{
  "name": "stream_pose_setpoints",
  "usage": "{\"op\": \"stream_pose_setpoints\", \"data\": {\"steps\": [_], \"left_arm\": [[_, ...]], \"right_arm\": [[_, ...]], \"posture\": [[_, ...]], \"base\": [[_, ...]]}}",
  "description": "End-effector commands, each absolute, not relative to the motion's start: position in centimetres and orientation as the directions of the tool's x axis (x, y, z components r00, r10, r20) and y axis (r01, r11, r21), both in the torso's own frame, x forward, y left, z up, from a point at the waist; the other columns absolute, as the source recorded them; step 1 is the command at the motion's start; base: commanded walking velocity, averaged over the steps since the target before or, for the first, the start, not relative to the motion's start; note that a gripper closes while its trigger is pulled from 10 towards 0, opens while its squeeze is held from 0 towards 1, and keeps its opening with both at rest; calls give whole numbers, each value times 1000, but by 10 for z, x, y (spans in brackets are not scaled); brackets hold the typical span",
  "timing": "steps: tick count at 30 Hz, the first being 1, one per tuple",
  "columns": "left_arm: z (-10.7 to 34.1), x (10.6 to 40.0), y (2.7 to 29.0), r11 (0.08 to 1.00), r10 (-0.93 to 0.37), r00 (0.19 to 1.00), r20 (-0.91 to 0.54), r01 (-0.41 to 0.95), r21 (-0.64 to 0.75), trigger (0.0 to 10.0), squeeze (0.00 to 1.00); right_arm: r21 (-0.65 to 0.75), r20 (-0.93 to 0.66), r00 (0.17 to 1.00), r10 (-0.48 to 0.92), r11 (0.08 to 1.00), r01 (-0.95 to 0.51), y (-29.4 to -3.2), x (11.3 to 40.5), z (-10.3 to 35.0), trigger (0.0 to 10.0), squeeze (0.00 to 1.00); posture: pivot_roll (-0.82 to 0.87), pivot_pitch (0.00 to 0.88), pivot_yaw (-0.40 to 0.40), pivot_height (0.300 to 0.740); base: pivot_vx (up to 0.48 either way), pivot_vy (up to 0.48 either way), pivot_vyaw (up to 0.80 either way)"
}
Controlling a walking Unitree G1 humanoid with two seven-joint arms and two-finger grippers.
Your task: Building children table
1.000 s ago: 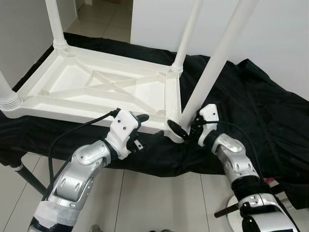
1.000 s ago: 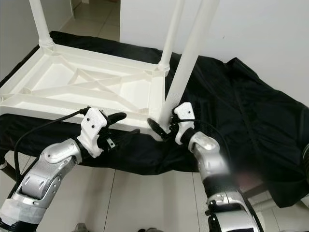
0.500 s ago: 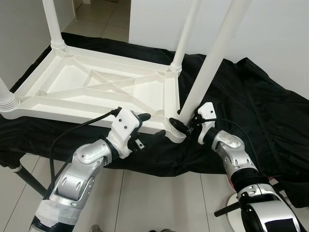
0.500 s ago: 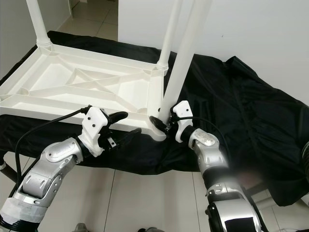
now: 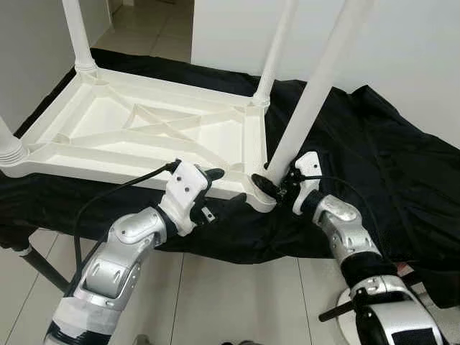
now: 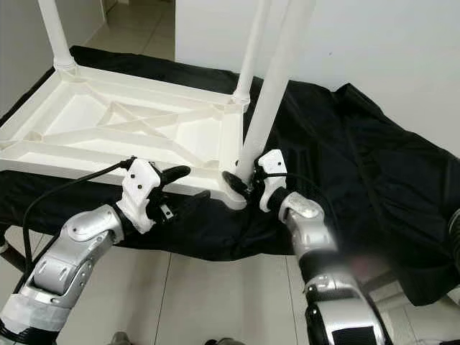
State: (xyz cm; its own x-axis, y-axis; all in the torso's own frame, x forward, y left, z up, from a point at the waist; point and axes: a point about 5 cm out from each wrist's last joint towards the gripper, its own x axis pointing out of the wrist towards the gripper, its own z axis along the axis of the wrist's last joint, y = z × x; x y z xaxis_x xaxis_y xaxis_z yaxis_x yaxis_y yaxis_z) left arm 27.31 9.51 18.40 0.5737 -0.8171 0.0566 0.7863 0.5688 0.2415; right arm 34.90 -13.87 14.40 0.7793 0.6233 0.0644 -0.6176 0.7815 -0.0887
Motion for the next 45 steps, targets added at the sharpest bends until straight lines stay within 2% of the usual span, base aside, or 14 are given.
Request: {"op": "stream_pose_setpoints", "data": {"steps": [1,4,5,7,9,11,13,16,18,20,33,34,41,45], "left_arm": [[180,273,92,556,-826,563,41,799,231,10000,0],[180,273,92,556,-825,563,41,799,230,10000,0],[180,272,93,556,-825,563,39,798,231,10000,0],[180,272,93,556,-825,563,39,798,231,10000,0],[180,273,93,555,-825,563,37,798,232,10000,0],[180,273,93,555,-825,563,37,798,232,10000,0],[180,273,93,556,-825,564,38,797,234,10000,0],[180,273,93,556,-825,564,38,797,236,10000,0],[180,273,92,557,-825,564,41,797,233,10000,0],[180,273,92,557,-825,564,42,797,231,10000,0],[180,272,92,550,-829,557,39,802,232,10000,0],[180,272,92,551,-829,559,39,802,232,10000,0],[179,270,92,553,-827,561,36,801,230,10000,0],[178,270,93,553,-827,561,32,802,228,10000,0]], "right_arm": [[-57,21,794,608,793,-606,-139,346,134,10000,0],[-30,39,818,574,819,-574,-131,343,134,10000,0],[12,56,854,518,855,-519,-124,339,135,10000,0],[12,56,854,518,855,-519,-124,339,135,10000,0],[65,62,901,429,899,-432,-119,335,135,10000,0],[65,62,901,429,899,-432,-119,335,135,10000,0],[108,76,939,337,933,-343,-107,327,134,10000,0],[142,79,955,285,945,-294,-102,323,134,10000,0],[212,66,982,175,960,-185,-96,318,134,10000,0],[233,59,989,138,961,-148,-95,317,134,10000,0],[240,55,989,136,960,-145,-92,314,143,10000,0],[244,60,988,144,957,-155,-90,312,145,10000,1000],[193,87,977,197,959,-210,-99,309,148,10000,1000],[145,105,963,249,954,-263,-119,312,149,10000,1000]], "posture": [[79,104,-134,740],[80,102,-133,740],[79,100,-133,740],[79,100,-133,740],[79,97,-131,740],[79,97,-131,740],[78,97,-131,740],[79,97,-132,740],[83,100,-133,740],[83,101,-133,740],[82,101,-130,740],[83,103,-136,740],[84,105,-138,740],[83,106,-139,740]], "base": [[0,0,0],[0,0,0],[0,0,0],[0,0,0],[0,0,0],[0,0,0],[0,0,0],[0,0,0],[0,0,0],[0,0,0],[0,0,0],[0,0,0],[0,0,0],[0,0,0]]}}
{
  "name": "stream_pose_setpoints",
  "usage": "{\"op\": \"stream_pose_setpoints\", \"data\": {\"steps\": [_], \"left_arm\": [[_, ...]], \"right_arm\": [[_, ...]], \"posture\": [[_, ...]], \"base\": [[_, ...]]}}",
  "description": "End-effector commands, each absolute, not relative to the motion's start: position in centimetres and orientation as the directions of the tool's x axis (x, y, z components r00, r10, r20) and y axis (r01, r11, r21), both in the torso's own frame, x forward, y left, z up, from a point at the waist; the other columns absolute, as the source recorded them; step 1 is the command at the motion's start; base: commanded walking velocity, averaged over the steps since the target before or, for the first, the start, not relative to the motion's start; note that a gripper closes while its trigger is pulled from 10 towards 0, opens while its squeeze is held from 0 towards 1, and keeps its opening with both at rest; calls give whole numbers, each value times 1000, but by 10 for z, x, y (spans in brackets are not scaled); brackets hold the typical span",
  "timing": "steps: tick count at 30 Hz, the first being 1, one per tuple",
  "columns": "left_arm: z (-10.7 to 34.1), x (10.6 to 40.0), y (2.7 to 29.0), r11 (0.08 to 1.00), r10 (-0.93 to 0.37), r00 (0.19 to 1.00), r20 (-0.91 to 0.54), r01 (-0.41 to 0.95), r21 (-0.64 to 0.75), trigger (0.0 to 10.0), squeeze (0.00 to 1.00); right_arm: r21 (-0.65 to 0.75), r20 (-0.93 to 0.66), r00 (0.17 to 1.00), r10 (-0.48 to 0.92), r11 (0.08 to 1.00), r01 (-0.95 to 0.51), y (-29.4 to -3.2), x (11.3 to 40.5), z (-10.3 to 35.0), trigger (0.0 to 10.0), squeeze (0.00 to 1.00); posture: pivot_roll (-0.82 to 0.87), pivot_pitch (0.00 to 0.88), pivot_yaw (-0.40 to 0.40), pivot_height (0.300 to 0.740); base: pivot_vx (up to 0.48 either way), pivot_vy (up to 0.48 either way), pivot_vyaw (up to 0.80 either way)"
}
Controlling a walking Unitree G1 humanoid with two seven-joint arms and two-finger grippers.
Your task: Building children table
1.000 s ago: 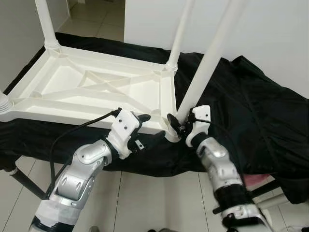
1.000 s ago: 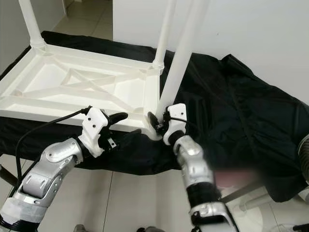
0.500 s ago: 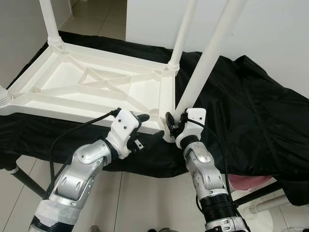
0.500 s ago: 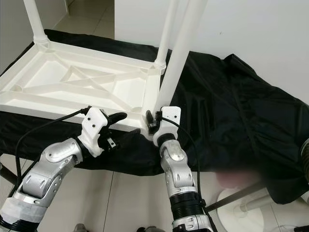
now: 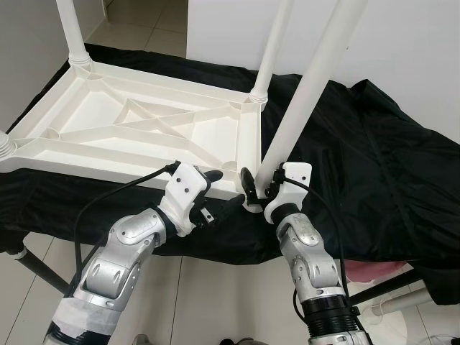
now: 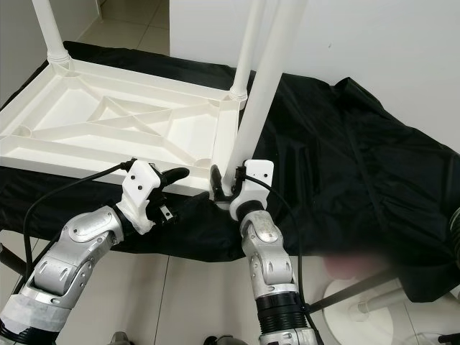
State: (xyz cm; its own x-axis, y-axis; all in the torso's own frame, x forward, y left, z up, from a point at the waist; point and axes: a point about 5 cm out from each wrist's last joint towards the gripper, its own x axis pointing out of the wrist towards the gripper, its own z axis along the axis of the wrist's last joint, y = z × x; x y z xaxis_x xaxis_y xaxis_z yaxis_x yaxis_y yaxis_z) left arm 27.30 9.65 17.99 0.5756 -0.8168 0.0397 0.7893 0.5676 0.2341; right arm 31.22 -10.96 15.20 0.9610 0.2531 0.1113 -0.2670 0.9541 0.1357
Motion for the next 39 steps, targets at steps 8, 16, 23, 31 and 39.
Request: {"op": "stream_pose_setpoints", "data": {"steps": [8,16,23,31,39], "left_arm": [[177,268,92,538,-836,549,21,812,225,10000,0],[176,269,91,528,-842,539,15,819,225,10000,0],[177,270,90,526,-843,538,15,819,230,10000,0],[177,269,91,537,-835,549,17,810,234,10000,0],[176,267,91,537,-836,549,13,811,231,10000,0]], "right_arm": [[25,127,888,441,894,-448,-133,317,152,10000,0],[-58,91,769,633,774,-630,-135,327,152,10000,0],[-82,27,705,709,704,-705,-125,337,146,10000,0],[-76,-23,658,753,655,-752,-125,344,135,0,0],[-55,-22,649,761,647,-761,-129,343,131,4549,0]], "posture": [[79,106,-133,740],[78,100,-130,740],[88,93,-137,740],[103,91,-150,740],[97,97,-148,740]], "base": [[0,0,0],[0,0,0],[0,0,0],[0,0,0],[0,0,0]]}}
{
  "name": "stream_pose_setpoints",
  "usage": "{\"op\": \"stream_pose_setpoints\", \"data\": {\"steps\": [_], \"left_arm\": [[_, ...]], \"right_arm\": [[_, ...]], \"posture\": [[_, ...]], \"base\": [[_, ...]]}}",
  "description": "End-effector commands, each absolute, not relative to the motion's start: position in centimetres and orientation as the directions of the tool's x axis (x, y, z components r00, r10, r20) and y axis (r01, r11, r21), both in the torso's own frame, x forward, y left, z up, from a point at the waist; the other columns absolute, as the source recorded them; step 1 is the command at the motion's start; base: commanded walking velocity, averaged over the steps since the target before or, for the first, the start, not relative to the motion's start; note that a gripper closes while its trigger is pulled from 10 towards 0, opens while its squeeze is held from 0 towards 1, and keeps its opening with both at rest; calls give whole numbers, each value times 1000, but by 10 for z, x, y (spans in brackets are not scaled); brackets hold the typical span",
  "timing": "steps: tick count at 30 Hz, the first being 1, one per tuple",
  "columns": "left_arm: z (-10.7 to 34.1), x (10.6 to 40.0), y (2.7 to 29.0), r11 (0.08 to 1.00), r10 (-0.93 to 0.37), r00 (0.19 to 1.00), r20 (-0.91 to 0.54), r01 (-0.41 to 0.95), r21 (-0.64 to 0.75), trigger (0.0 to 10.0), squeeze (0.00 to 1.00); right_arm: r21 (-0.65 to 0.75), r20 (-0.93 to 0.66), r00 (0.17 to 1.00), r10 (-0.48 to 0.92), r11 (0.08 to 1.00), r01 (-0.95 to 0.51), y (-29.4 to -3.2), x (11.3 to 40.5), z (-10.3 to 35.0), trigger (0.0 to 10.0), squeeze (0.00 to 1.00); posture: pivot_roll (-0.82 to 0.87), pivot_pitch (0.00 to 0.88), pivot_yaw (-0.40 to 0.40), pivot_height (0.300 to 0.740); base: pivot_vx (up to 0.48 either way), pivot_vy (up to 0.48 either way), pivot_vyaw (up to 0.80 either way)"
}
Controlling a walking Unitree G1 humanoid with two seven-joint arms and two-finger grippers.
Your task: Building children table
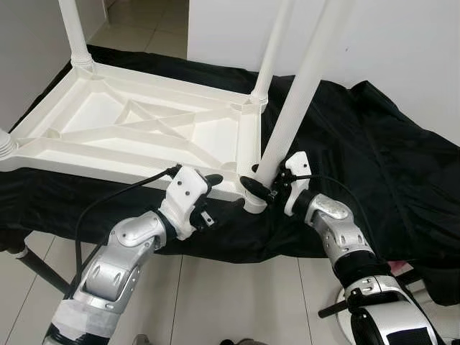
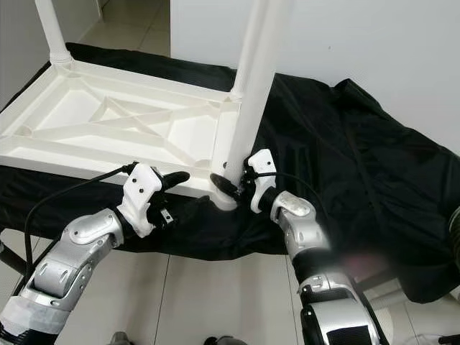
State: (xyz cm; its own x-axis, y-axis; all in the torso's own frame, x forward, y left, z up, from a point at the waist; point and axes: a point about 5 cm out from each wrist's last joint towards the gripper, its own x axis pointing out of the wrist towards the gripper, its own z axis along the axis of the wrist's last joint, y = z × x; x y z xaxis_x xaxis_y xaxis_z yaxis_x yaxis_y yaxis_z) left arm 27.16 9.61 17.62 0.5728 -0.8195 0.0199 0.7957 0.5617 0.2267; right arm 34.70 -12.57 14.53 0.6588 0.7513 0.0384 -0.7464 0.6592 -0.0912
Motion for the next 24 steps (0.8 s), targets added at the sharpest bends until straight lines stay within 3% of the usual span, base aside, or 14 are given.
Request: {"op": "stream_pose_setpoints", "data": {"steps": [1,2,10,19,22,24], "left_arm": [[176,267,91,537,-836,549,13,811,231,10000,0],[176,267,91,535,-837,547,12,813,230,10000,0],[175,267,91,529,-841,542,9,818,227,10000,0],[174,266,90,522,-845,535,2,824,221,10000,0],[173,265,90,515,-848,529,-4,828,220,10000,0],[173,265,90,515,-848,529,-4,828,220,10000,0]], "right_arm": [[-55,-22,649,761,647,-761,-129,343,131,4549,0],[-38,-11,651,759,651,-758,-130,343,131,10000,0],[3,31,678,734,678,-735,-132,341,133,10000,0],[-38,40,806,590,807,-589,-132,337,133,10000,0],[13,38,904,427,904,-427,-125,333,131,10000,0],[13,38,904,427,904,-427,-125,333,131,10000,0]], "posture": [[97,97,-148,740],[93,99,-148,740],[86,106,-148,740],[78,112,-141,740],[76,115,-137,740],[76,115,-137,740]], "base": [[0,0,0],[0,0,0],[0,0,0],[0,0,0],[0,0,0],[0,0,0]]}}
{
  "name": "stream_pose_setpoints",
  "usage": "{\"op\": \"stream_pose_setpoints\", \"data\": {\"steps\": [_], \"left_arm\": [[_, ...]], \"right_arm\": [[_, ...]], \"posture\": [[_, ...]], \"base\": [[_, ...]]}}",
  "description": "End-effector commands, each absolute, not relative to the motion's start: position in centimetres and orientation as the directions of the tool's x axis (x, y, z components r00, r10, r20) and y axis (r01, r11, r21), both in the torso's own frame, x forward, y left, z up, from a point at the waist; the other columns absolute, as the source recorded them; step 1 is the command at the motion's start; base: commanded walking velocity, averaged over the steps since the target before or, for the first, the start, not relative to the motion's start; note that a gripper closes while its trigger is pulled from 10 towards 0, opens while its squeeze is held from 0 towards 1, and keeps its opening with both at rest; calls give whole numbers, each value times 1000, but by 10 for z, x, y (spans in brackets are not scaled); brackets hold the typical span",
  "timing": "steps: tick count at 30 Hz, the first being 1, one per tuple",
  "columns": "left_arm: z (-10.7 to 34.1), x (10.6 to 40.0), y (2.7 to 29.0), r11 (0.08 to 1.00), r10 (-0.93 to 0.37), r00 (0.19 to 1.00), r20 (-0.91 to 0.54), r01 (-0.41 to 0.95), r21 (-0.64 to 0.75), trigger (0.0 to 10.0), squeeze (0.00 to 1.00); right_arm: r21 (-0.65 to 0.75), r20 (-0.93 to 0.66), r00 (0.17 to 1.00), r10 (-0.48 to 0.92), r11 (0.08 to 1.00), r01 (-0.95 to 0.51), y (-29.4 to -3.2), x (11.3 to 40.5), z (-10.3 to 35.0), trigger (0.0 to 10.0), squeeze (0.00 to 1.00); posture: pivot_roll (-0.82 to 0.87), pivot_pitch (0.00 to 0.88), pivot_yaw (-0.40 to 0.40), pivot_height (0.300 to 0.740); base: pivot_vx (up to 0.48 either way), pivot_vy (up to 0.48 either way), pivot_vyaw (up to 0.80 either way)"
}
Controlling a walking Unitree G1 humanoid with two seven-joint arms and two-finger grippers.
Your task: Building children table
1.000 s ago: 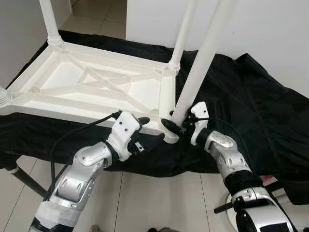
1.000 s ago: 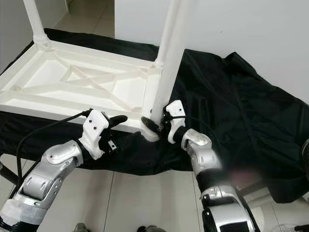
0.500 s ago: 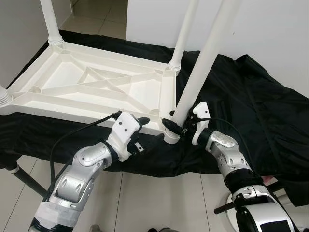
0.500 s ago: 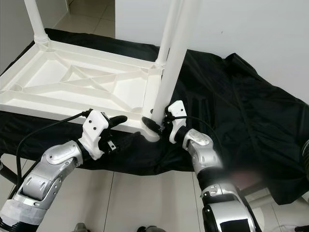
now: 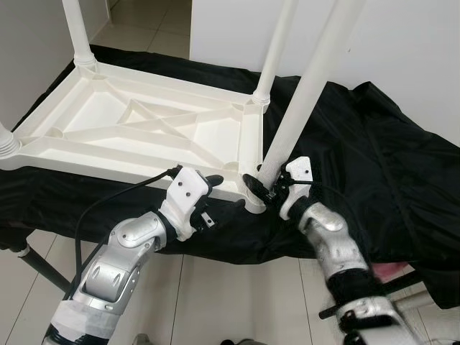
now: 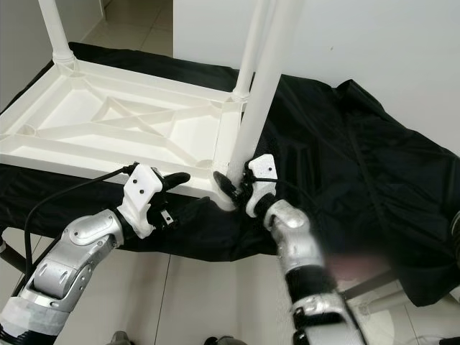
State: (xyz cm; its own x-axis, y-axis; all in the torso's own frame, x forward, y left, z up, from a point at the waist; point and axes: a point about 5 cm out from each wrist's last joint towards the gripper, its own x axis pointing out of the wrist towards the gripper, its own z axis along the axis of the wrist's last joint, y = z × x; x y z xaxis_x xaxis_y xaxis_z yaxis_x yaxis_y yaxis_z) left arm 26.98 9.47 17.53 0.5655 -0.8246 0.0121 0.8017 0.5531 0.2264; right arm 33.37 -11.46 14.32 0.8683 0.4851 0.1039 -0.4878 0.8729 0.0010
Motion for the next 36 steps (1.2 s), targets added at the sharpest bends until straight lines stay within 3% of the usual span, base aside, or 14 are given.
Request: {"op": "stream_pose_setpoints", "data": {"steps": [1,4,6,10,12,17,25,26,36], "left_arm": [[173,265,90,515,-849,529,-4,829,220,10000,0],[173,265,90,515,-849,529,-4,829,220,10000,0],[172,264,89,514,-849,528,-6,830,217,10000,0],[172,264,89,514,-850,527,-7,830,216,10000,0],[171,263,89,513,-850,527,-7,831,216,10000,0],[171,263,88,511,-851,525,-7,832,216,10000,0],[171,264,88,508,-853,522,-8,833,220,10000,0],[171,264,88,507,-853,522,-10,833,221,10000,0],[170,263,87,508,-852,523,-11,833,221,10000,0]], "right_arm": [[25,31,917,398,916,-399,-125,332,130,10000,0],[25,31,917,398,916,-399,-125,332,130,10000,0],[68,17,967,254,965,-254,-119,327,123,10000,0],[91,14,985,170,981,-171,-117,324,121,10000,0],[151,0,1000,21,988,-21,-104,319,121,10000,0],[170,-12,999,47,984,-45,-89,315,126,10000,0],[197,18,996,88,976,-90,-93,315,131,10000,8],[195,29,994,101,975,-105,-94,315,132,10000,1000],[106,98,970,223,967,-233,-112,305,134,10000,1000]], "posture": [[77,115,-139,740],[77,115,-139,740],[86,112,-150,740],[86,112,-150,740],[92,105,-153,740],[91,102,-153,740],[97,91,-157,740],[99,87,-161,740],[94,82,-161,740]], "base": [[0,0,0],[0,0,0],[0,0,0],[0,0,0],[0,0,0],[0,0,0],[0,0,0],[0,0,0],[0,0,0]]}}
